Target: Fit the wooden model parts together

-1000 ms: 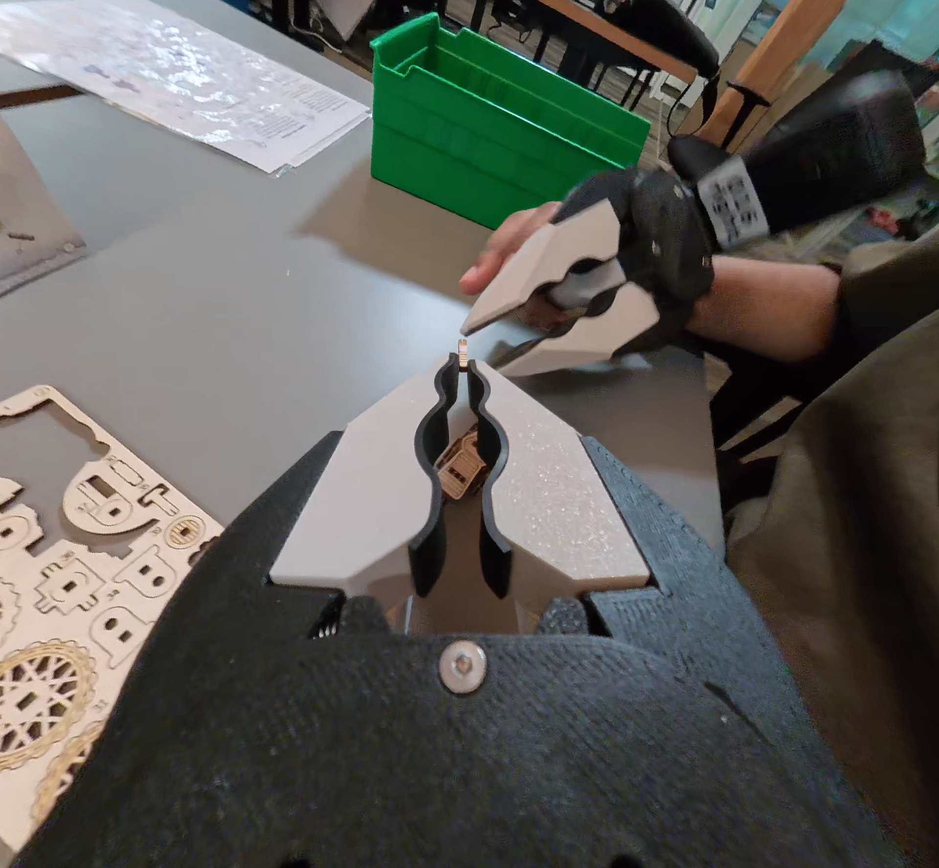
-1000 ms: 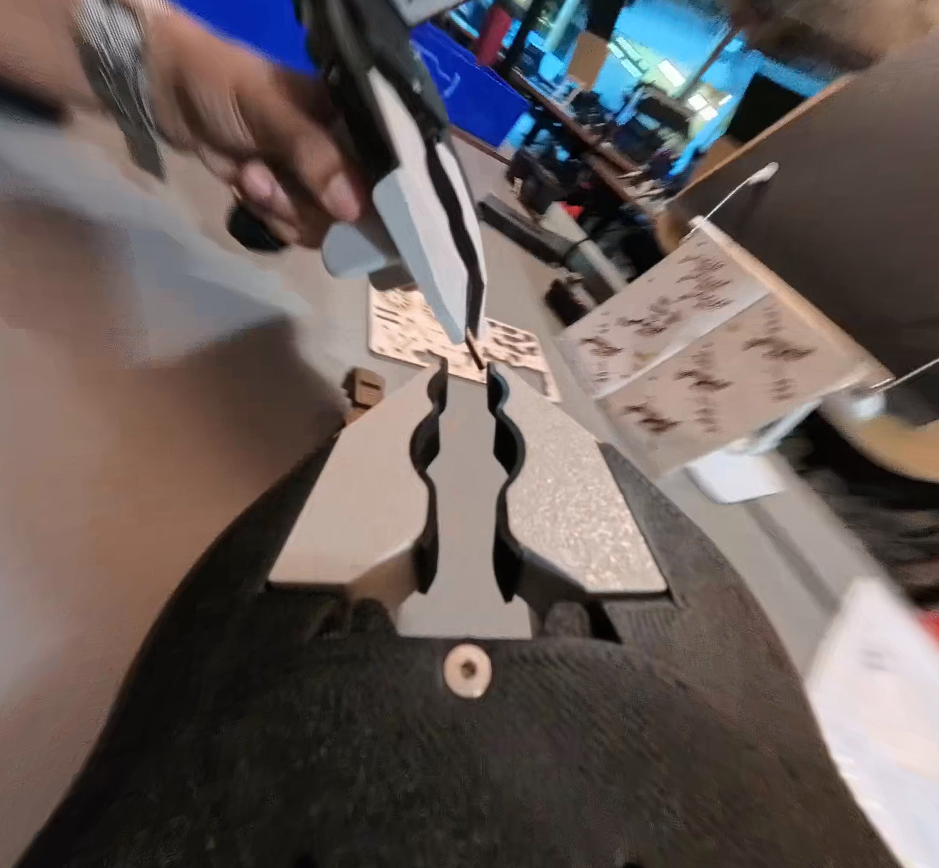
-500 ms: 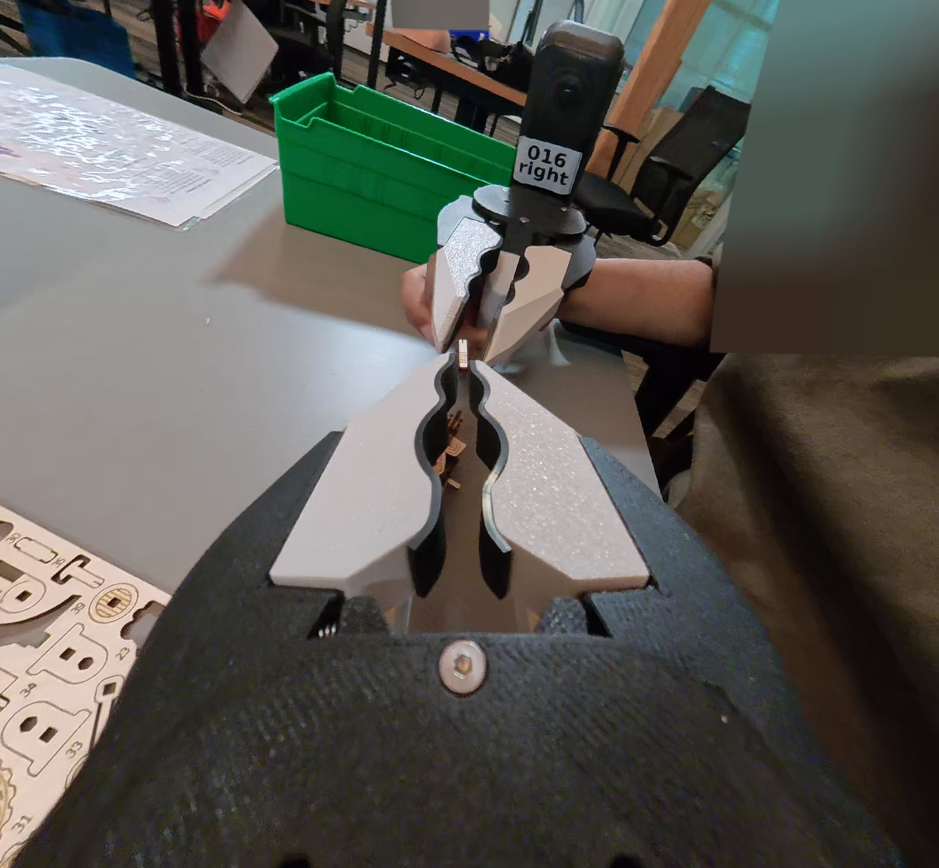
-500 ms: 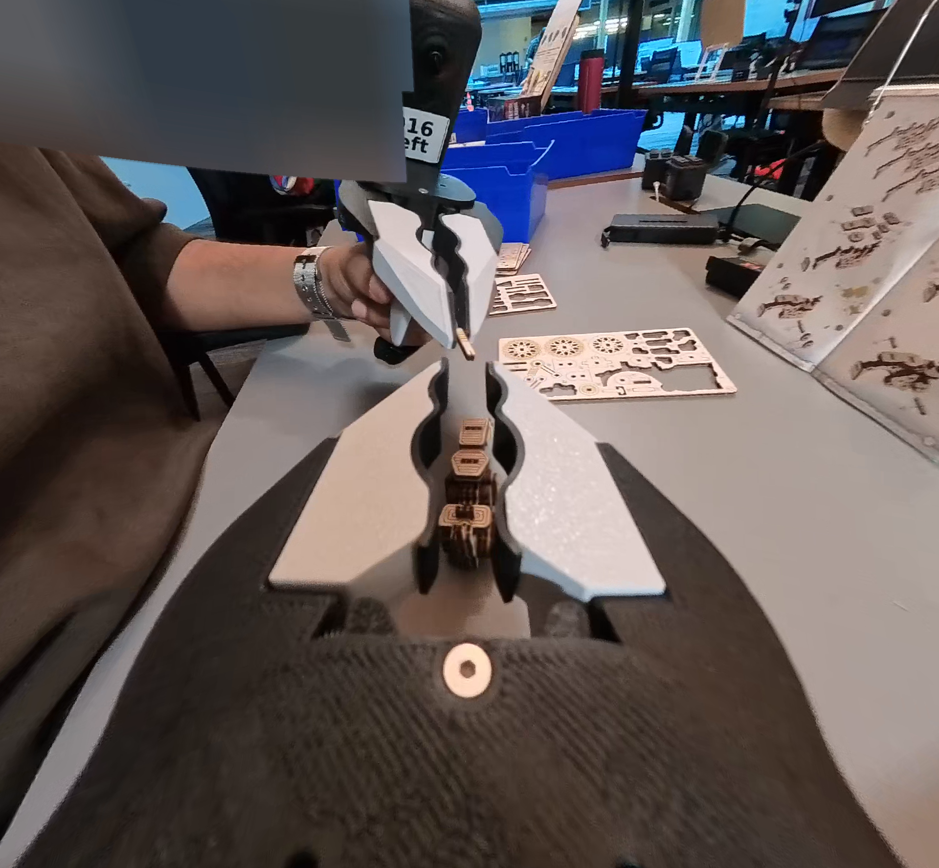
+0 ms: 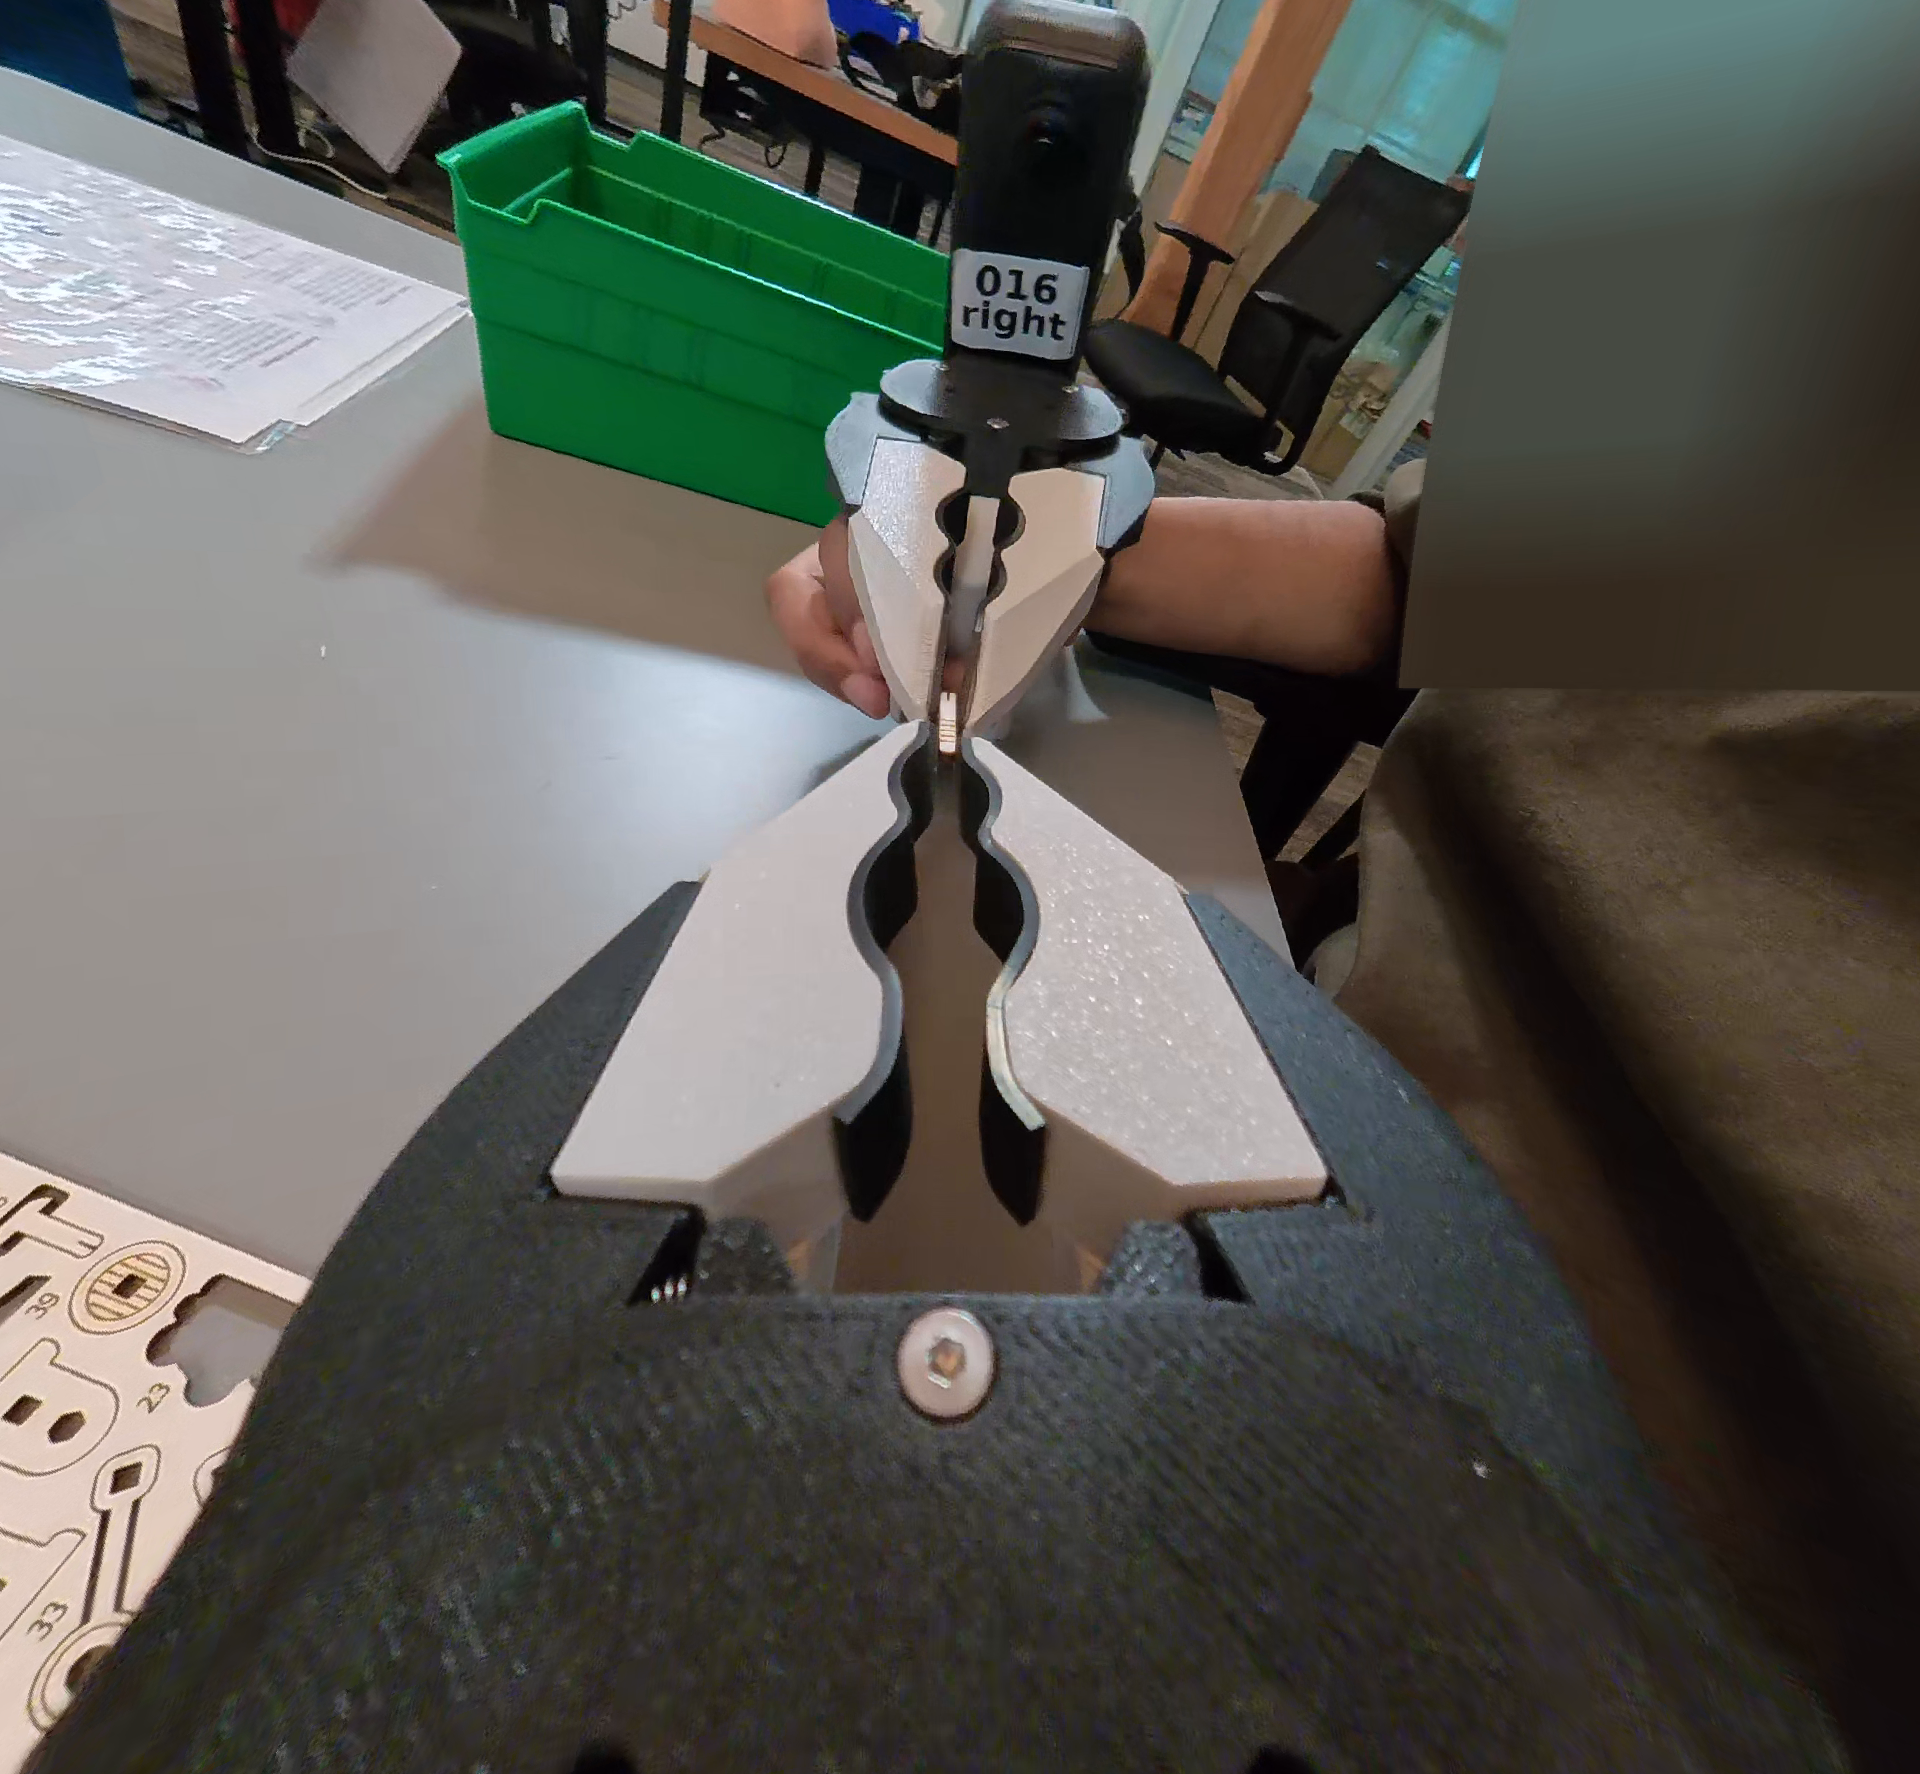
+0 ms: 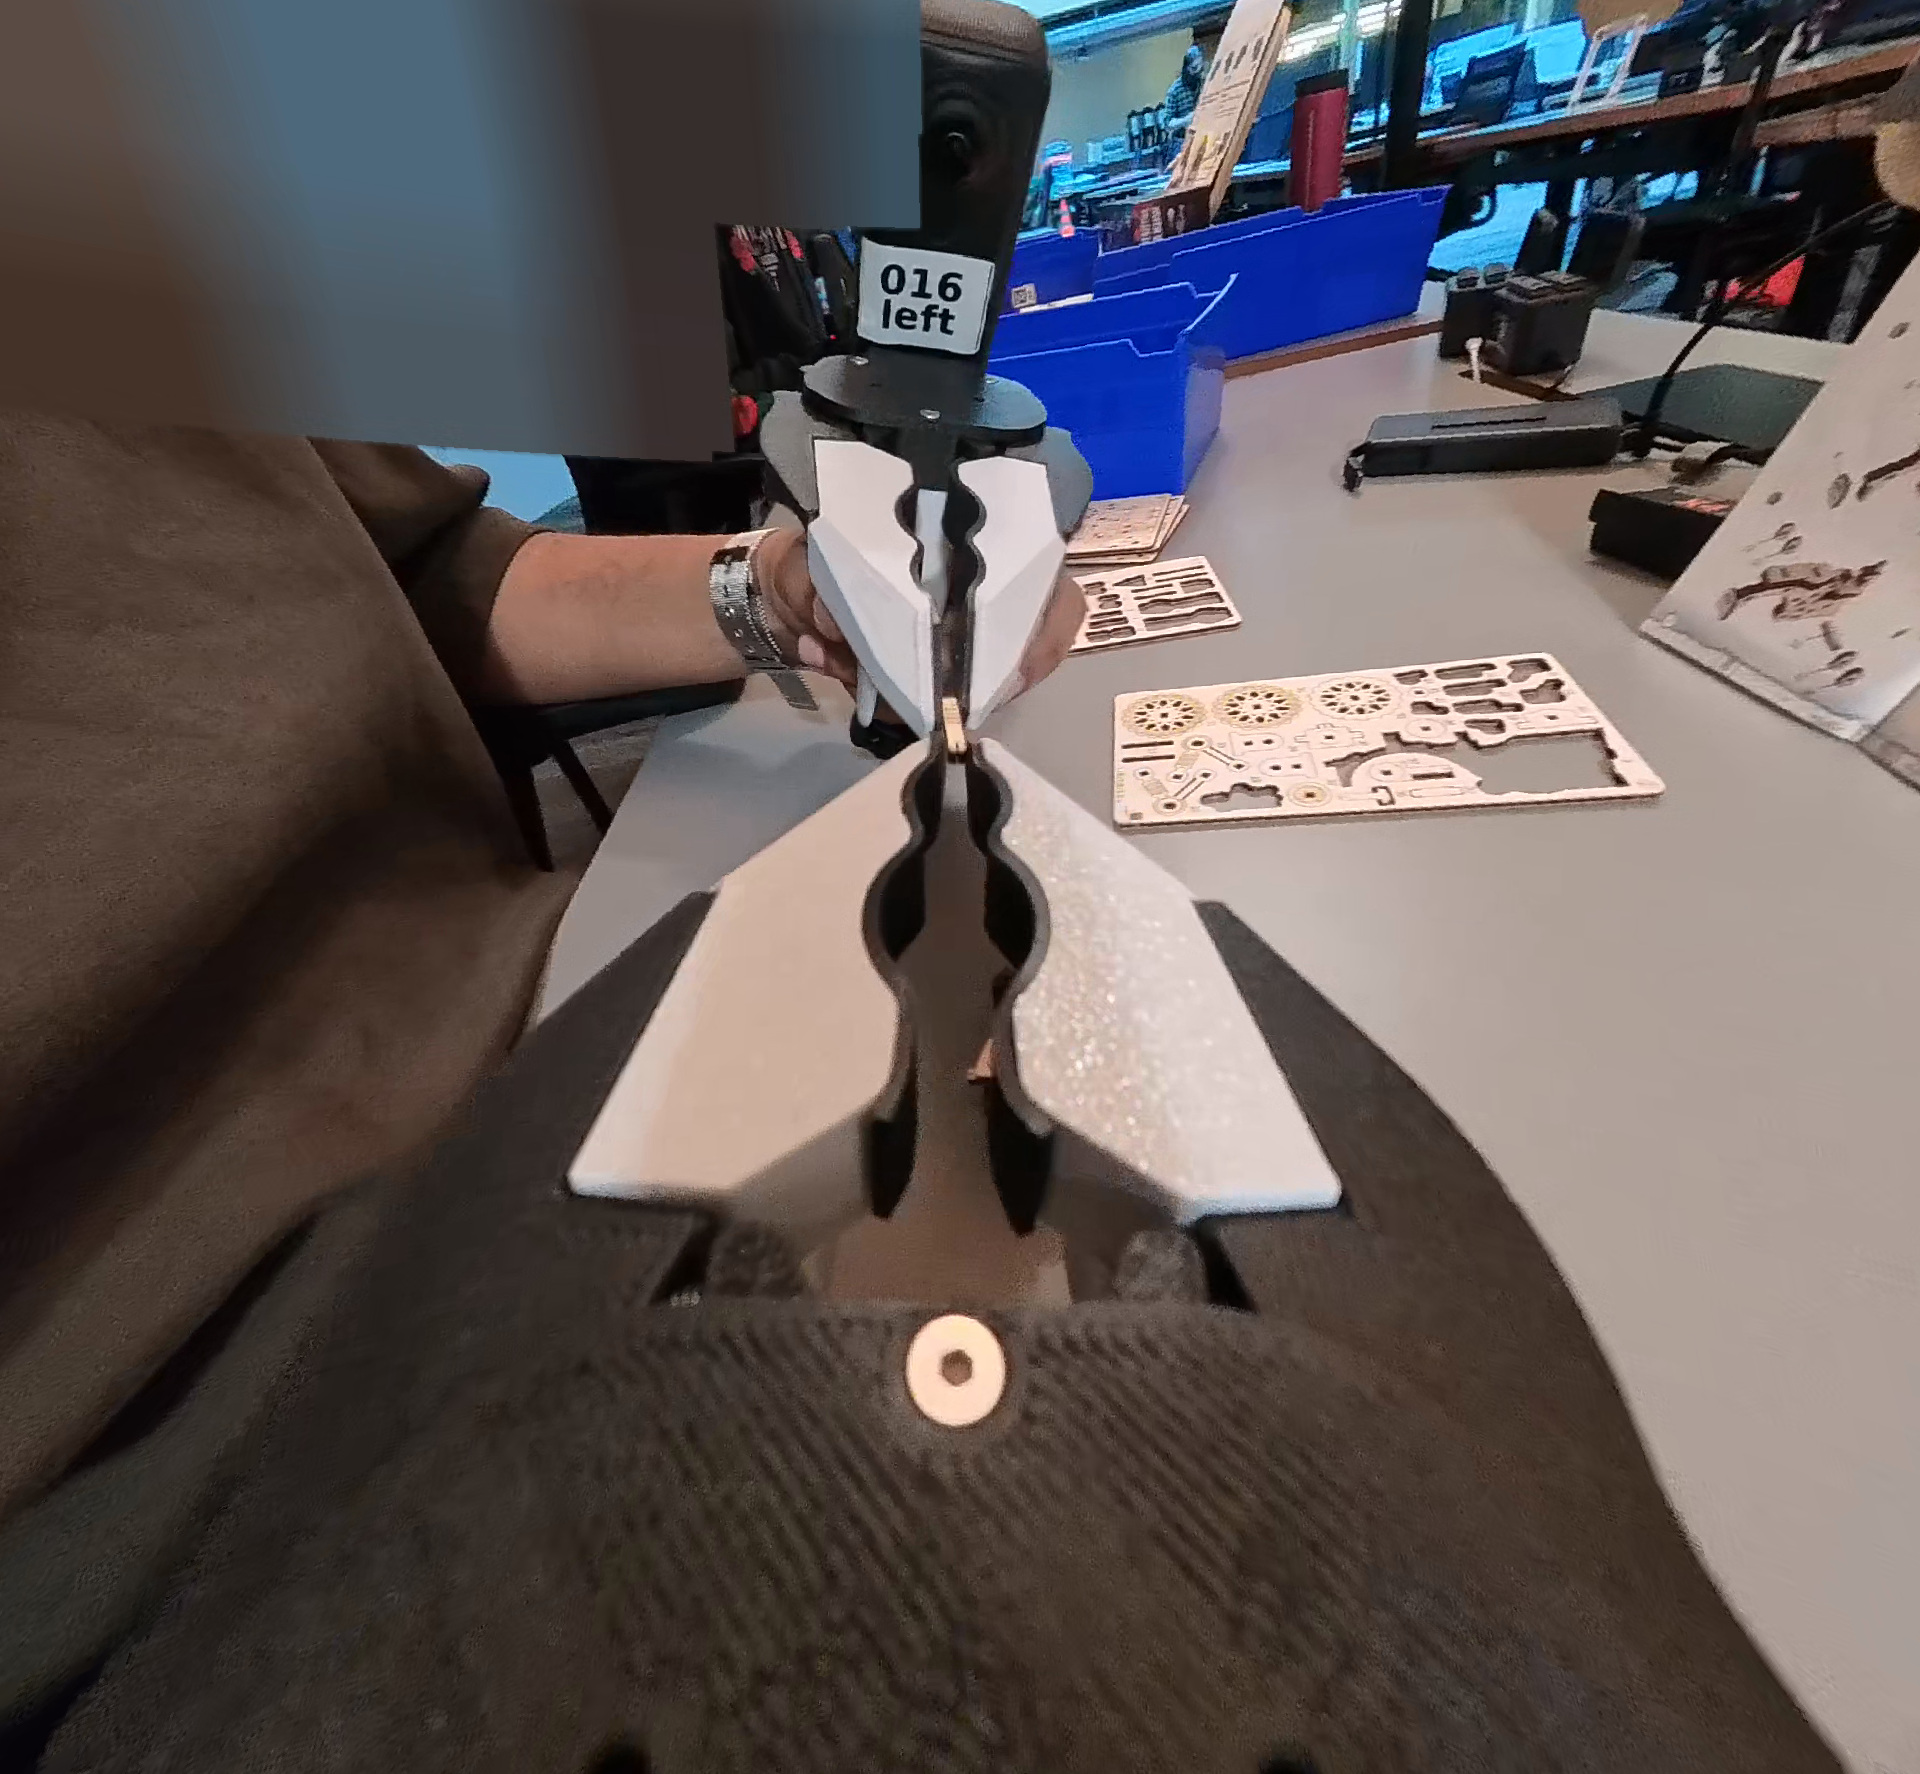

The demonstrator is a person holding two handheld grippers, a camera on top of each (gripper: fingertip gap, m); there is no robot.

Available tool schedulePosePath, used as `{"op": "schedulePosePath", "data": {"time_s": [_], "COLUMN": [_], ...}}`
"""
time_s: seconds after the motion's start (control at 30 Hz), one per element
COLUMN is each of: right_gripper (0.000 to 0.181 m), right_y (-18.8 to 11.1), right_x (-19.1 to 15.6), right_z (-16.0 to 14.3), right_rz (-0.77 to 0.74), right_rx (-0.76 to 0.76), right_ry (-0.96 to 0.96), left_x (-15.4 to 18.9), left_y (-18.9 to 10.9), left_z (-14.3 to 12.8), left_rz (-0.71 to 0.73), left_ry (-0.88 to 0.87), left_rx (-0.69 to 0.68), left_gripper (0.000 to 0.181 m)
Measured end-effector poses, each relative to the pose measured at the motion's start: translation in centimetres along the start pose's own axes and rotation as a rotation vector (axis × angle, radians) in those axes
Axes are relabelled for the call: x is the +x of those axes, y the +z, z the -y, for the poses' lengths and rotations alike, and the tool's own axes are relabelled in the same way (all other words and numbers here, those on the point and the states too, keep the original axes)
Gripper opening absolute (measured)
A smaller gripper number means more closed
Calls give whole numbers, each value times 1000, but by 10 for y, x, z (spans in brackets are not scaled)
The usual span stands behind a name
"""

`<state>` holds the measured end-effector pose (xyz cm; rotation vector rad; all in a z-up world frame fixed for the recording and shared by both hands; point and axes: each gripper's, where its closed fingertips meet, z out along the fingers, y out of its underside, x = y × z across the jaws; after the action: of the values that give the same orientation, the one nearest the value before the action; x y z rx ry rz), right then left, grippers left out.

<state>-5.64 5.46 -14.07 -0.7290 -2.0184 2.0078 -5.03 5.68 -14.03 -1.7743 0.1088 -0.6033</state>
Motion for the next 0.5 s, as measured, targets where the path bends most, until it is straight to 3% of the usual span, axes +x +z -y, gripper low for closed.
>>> {"op": "schedulePosePath", "data": {"time_s": [0.3, 0.5], "right_gripper": [1, 1], "right_y": [-1, -9], "right_x": [0, 13], "right_z": [-3, 6], "right_rz": [21, -36], "right_rx": [-16, 29], "right_ry": [20, 5], "left_x": [-3, -21], "left_y": [1, 6], "left_z": [-2, -25], "left_rz": [13, 117], "left_ry": [-20, -14], "left_rx": [-9, -127], "left_gripper": [2, 58]}}
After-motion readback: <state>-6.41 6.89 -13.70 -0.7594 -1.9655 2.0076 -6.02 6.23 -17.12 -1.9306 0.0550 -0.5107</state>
